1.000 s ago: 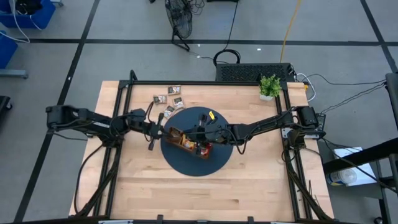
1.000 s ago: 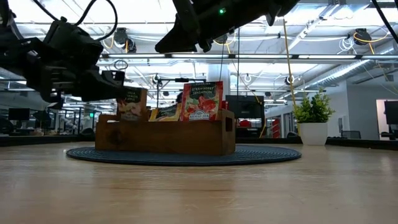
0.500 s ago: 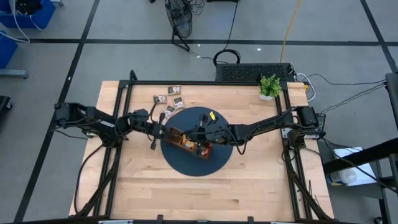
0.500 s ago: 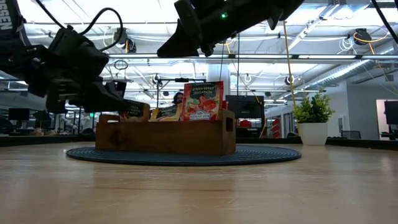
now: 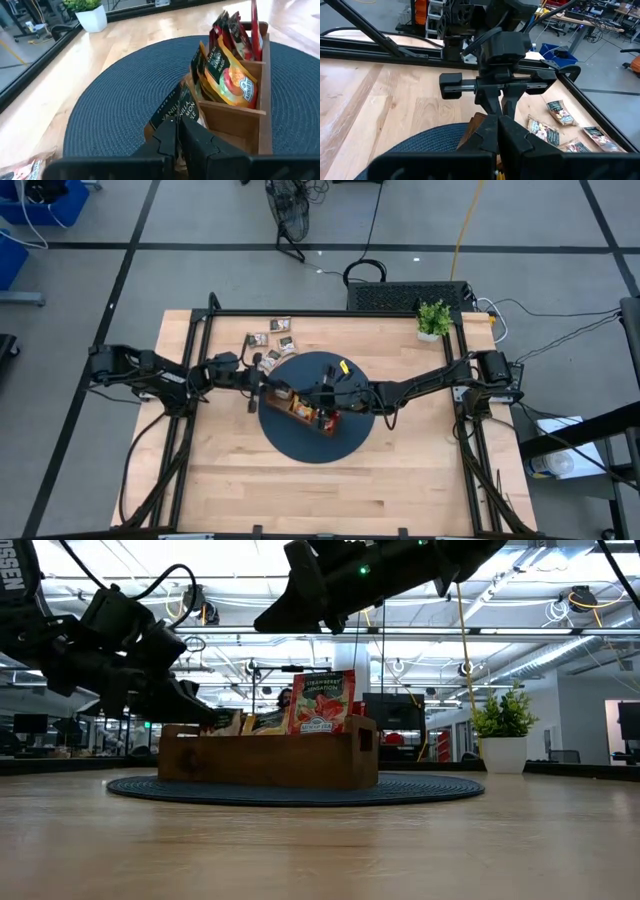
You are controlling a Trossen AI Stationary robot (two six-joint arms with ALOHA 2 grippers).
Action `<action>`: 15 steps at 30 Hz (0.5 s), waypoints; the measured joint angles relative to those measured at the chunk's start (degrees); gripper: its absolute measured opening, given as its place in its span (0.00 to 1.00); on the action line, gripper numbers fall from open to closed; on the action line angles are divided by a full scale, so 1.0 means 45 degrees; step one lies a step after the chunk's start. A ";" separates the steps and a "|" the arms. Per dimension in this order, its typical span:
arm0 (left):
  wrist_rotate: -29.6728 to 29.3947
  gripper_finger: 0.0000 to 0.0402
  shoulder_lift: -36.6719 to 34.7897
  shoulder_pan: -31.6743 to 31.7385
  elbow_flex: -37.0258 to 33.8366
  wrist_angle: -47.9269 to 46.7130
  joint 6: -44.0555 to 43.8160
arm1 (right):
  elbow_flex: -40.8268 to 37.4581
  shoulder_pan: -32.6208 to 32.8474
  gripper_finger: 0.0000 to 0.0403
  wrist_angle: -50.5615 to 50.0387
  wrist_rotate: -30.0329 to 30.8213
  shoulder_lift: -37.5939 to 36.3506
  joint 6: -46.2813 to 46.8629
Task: Pick & Place Tea
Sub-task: Put the brown tea bag into the left section of the wooden organizer
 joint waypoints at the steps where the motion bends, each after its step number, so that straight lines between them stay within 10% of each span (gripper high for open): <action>1: -0.0002 0.08 0.0000 0.0000 0.0002 0.0051 -0.0135 | 0.0000 0.0000 0.00 0.0000 0.0000 0.0000 0.0000; 15: -0.0040 0.23 -0.0005 -0.0131 -0.0001 0.0394 -0.1833 | 0.0000 0.0000 0.00 -0.0009 -0.0005 0.0000 0.0000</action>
